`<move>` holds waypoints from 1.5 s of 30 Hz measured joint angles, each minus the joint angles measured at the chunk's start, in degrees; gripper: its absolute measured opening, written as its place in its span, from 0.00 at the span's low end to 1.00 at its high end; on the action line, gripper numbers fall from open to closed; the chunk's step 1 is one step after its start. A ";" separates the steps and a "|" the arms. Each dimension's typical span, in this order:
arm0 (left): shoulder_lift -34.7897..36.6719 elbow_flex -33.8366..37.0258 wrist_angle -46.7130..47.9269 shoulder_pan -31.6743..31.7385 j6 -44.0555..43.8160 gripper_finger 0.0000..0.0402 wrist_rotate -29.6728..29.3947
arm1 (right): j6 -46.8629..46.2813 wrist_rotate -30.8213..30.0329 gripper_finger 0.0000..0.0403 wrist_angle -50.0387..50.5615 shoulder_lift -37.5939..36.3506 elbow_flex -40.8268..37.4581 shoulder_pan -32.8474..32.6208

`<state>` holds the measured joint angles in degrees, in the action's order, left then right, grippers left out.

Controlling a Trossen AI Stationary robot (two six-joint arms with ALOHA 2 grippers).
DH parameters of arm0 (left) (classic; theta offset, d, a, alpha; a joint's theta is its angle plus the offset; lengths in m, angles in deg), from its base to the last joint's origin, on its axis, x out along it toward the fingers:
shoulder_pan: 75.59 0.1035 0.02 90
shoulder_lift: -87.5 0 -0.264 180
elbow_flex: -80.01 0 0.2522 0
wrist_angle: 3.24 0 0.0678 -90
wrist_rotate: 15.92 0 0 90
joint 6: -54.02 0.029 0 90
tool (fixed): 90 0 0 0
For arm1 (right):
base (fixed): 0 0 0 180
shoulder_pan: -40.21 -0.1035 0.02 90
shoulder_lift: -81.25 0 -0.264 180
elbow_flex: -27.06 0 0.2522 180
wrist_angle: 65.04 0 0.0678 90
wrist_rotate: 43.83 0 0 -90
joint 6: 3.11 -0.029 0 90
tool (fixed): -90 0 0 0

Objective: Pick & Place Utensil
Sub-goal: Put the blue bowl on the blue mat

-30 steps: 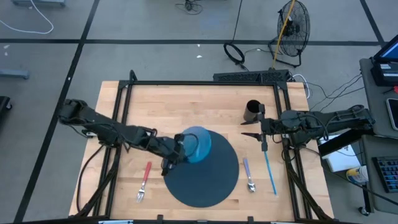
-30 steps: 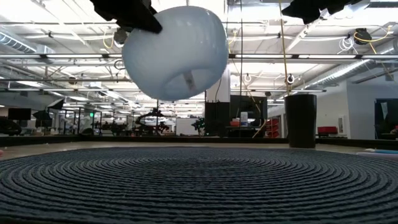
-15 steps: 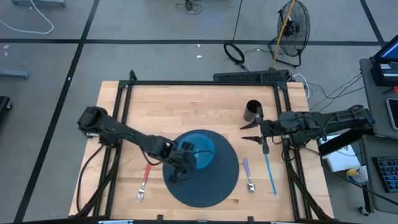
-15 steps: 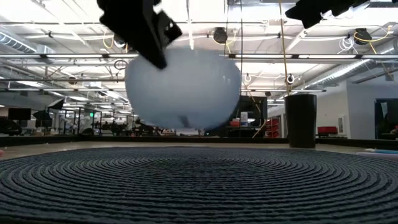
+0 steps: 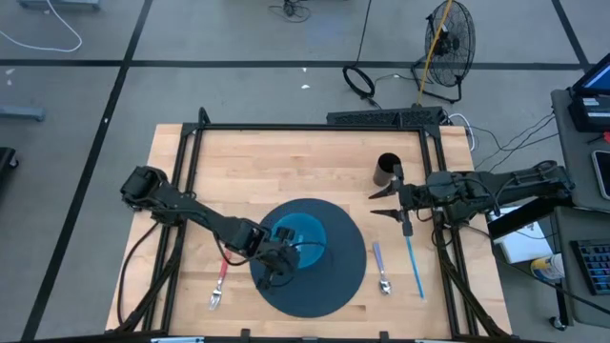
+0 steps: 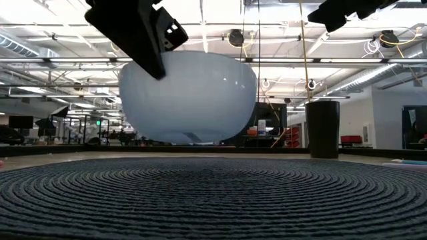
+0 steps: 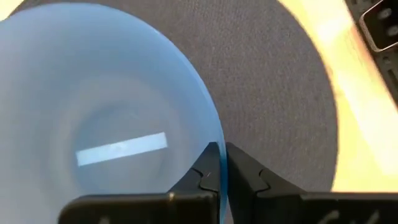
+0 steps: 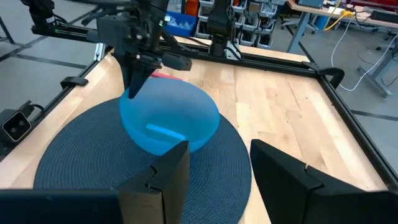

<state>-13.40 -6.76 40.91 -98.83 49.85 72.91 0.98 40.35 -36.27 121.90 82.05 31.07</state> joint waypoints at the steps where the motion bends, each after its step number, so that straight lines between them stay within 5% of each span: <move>1: 0.02 0.41 -1.07 -0.21 -0.12 0.02 -0.47 | -0.02 0.00 0.41 -0.10 0.00 0.00 0.00; 21: -0.42 3.19 -5.46 -0.97 -3.49 0.08 -0.71 | -0.46 0.06 0.41 -0.16 -0.02 -0.01 0.00; 29: -1.88 3.16 -5.77 -0.97 -3.74 0.01 -0.36 | -0.46 0.09 0.41 -0.13 0.00 -0.02 0.00; 45: -2.47 3.24 -4.38 -0.42 -3.44 0.21 0.19 | -0.44 0.04 0.41 -0.13 -0.02 -0.01 -0.02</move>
<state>-15.87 -3.53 36.53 -99.25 46.41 73.10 0.55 40.39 -36.41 121.87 82.04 31.05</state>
